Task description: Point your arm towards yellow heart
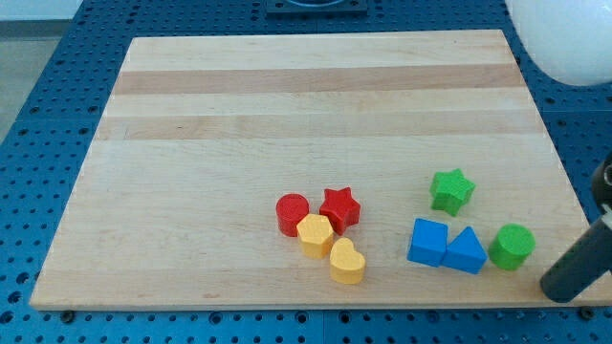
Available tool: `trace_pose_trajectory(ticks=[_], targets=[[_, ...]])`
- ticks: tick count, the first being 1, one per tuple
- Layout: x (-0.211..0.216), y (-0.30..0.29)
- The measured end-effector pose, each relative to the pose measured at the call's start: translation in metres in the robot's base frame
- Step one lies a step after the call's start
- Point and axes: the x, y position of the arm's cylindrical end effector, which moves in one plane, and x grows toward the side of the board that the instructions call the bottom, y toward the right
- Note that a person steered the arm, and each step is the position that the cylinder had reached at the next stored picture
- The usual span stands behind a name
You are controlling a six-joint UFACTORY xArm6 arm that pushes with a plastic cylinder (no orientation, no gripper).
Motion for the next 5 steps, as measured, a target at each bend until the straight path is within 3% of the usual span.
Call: trace_pose_trajectory(ticks=[5], targets=[[0.001,-0.095]])
